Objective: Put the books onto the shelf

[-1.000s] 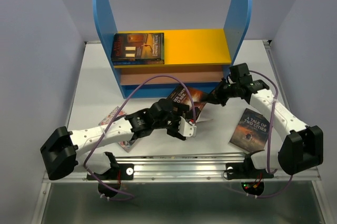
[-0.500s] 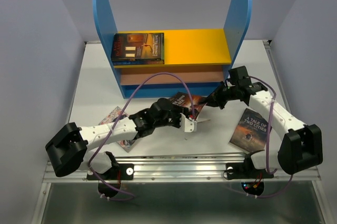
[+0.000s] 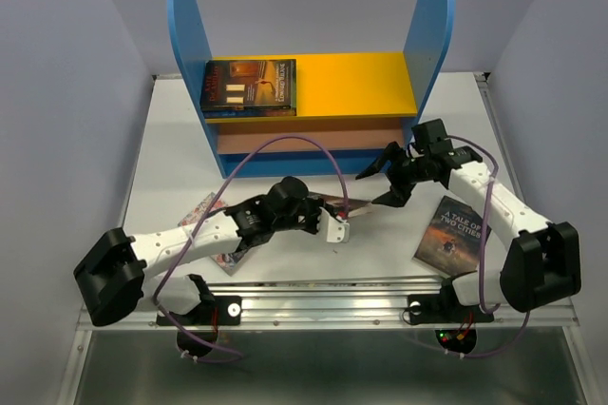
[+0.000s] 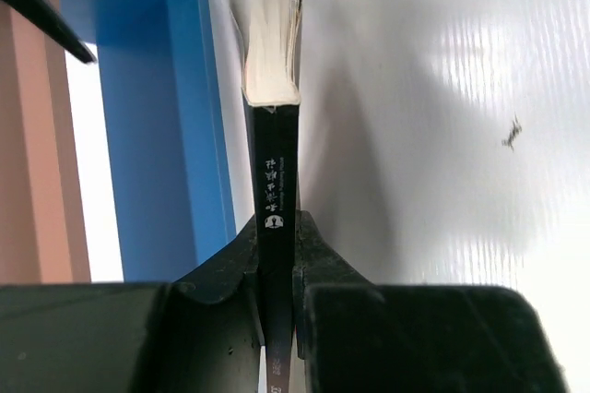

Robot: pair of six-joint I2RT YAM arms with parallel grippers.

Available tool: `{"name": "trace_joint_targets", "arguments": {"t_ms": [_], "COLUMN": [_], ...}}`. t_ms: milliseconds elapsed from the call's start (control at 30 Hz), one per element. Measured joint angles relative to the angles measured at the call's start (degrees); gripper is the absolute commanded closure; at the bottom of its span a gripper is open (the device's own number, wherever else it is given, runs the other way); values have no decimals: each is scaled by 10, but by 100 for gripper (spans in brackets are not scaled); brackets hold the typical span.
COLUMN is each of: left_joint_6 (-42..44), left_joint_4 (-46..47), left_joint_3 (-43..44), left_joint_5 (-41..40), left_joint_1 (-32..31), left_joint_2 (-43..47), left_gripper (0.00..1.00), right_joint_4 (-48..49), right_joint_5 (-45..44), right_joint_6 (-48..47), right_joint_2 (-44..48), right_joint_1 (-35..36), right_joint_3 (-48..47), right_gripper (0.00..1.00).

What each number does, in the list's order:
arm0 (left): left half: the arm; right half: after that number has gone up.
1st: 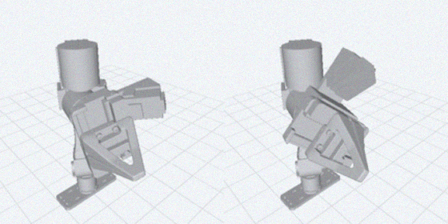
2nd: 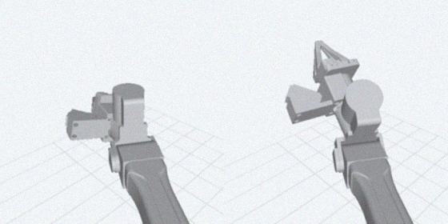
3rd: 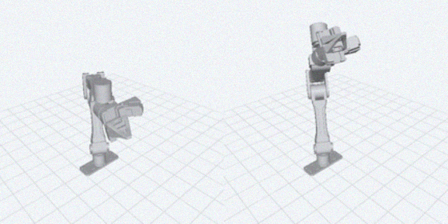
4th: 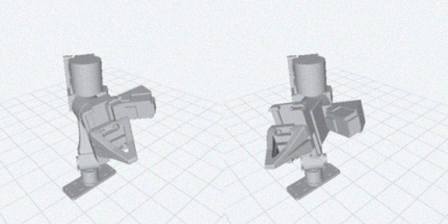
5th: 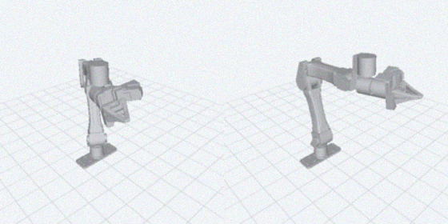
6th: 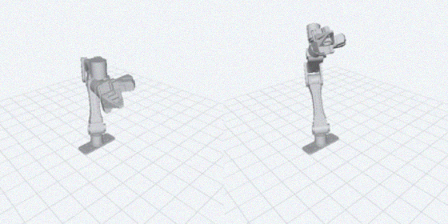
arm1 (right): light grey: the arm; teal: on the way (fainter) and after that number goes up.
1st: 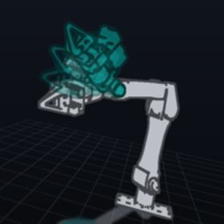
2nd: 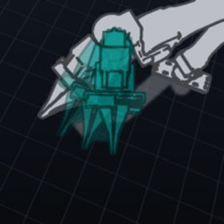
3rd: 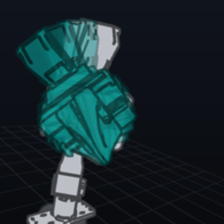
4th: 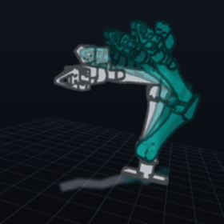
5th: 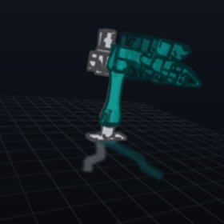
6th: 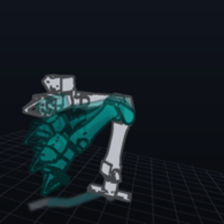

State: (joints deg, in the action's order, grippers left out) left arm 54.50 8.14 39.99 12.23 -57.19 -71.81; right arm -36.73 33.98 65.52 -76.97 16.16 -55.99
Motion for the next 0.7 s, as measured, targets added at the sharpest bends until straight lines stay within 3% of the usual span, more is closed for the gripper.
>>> {"name": "trace_joint_targets", "arguments": {"t_ms": [167, 367, 567, 700], "left_joint_6": [34, 62, 63, 35], "left_joint_4": [-122, -265, -331, -396], "left_joint_3": [55, 215, 367, 504], "left_joint_5": [-11, -35, -137, -186], "left_joint_1": [2, -9, -75, -139], "left_joint_2": [27, 57, 38, -25], "left_gripper": [100, 100, 100, 100], "right_joint_4": [-65, -106, -125, -132], "right_joint_5": [-113, -244, -334, -357], "right_joint_6": [-70, -110, -142, -163], "right_joint_2": [1, 64, 141, 175], "right_joint_1": [0, 0, 0, 0], "right_joint_3": [-56, -68, -33, -16], "right_gripper": [0, 0, 0, 0]}}
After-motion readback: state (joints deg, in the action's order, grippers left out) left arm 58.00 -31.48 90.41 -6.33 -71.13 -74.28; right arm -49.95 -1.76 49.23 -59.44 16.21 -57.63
